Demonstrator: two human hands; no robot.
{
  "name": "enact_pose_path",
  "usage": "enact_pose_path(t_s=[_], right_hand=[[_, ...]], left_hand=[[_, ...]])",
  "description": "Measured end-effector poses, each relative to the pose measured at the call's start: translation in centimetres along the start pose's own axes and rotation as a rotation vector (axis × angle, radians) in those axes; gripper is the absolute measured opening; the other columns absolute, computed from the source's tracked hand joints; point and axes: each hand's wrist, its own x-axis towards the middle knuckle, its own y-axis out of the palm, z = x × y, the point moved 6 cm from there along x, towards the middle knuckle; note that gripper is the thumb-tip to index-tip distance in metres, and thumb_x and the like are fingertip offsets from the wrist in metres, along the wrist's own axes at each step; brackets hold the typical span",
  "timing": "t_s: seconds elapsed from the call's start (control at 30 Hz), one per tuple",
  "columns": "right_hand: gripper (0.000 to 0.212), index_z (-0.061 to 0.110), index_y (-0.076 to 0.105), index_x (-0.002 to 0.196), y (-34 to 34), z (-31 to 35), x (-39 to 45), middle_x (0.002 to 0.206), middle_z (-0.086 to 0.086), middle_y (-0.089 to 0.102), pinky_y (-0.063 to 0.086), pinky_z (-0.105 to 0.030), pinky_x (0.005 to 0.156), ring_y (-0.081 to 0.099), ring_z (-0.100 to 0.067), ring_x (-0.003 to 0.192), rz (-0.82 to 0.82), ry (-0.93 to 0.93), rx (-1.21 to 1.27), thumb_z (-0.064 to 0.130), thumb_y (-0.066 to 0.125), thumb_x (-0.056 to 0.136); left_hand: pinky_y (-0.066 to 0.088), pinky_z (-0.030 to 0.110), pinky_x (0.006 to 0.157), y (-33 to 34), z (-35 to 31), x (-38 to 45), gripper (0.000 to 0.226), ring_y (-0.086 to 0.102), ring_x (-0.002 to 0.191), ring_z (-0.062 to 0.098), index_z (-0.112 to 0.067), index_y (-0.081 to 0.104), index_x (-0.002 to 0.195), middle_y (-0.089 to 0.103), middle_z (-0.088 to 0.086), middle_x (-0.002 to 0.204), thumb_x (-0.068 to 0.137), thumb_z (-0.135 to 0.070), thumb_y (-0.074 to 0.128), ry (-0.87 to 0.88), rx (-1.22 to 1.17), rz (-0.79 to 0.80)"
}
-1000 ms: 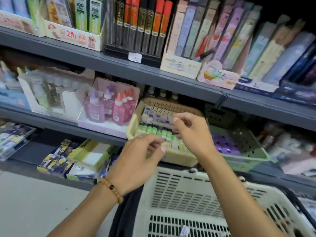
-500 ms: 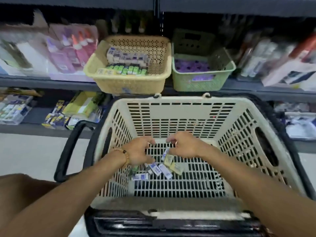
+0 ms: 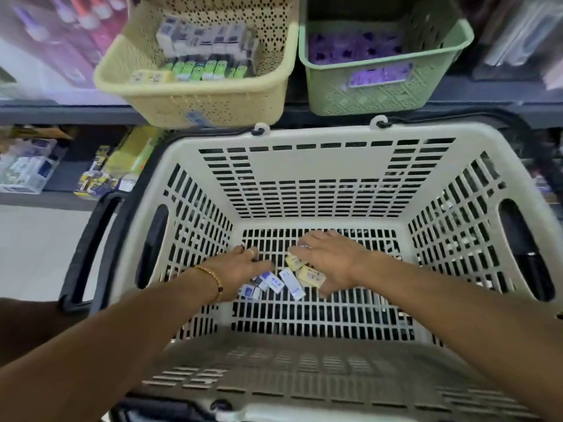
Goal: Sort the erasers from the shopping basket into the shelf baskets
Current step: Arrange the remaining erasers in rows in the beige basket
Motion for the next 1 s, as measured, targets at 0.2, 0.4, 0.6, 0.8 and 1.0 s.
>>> enact_pose_path(t_s=[0.2, 0.4, 0.6, 0.8, 1.0], right_hand=[[0.091, 0.028, 0.012, 0.151, -0.2, 0.0, 0.4, 0.142, -0.005, 0.036, 0.037, -0.04, 0.104, 0.038, -0.022, 0.123, -0.114, 0.001, 0.042, 0.037, 0.071, 0.082], [0.061, 0.034, 0.035, 0.14, -0.3, 0.5, 0.7, 0.13, -0.007, 0.043, 0.045, -0.039, 0.094, 0.04, -0.022, 0.115, -0.075, -0.012, 0.086, 0.022, 0.065, 0.088], [0.053, 0.035, 0.043, 0.128, -0.3, -0.7, 0.4, 0.107, 0.001, 0.039, 0.036, -0.031, 0.069, 0.044, -0.016, 0.095, -0.026, 0.118, 0.473, 0.025, 0.069, 0.083], [0.065, 0.039, 0.038, 0.144, 0.4, 1.5, 0.6, 0.11, 0.001, 0.035, 0.043, -0.031, 0.078, 0.044, -0.012, 0.095, 0.035, 0.083, 0.543, 0.033, 0.067, 0.086], [0.052, 0.036, 0.044, 0.136, 0.4, 2.0, 0.7, 0.134, -0.005, 0.034, 0.045, -0.029, 0.087, 0.037, -0.013, 0.107, -0.061, -0.042, 0.187, 0.034, 0.064, 0.088]], left_hand=[[0.043, 0.039, 0.104, 0.2, 0.5, 0.1, 0.08, 0.038, 0.128, 0.025, -0.043, 0.03, 0.134, 0.037, 0.005, 0.142, 0.076, -0.004, 0.068, -0.06, -0.134, -0.051], [0.043, 0.039, 0.102, -0.2, 0.1, 0.5, 0.072, 0.041, 0.121, 0.023, -0.042, 0.03, 0.14, 0.04, 0.003, 0.137, 0.084, -0.018, 0.067, -0.055, -0.119, -0.098], [0.049, 0.028, 0.086, -1.4, 1.1, 0.8, 0.066, 0.055, 0.093, 0.012, -0.032, 0.047, 0.134, 0.057, -0.004, 0.106, 0.077, -0.015, 0.077, -0.13, -0.528, -0.053], [0.06, 0.036, 0.077, -2.5, 1.9, -0.3, 0.074, 0.064, 0.105, 0.03, -0.027, 0.049, 0.133, 0.054, 0.013, 0.12, 0.072, 0.007, 0.074, -0.271, -1.599, 0.192], [0.056, 0.049, 0.082, -3.8, 1.5, -1.8, 0.063, 0.06, 0.105, 0.036, -0.011, 0.055, 0.125, 0.055, 0.02, 0.113, 0.063, 0.001, 0.062, -0.099, -2.054, 0.224]])
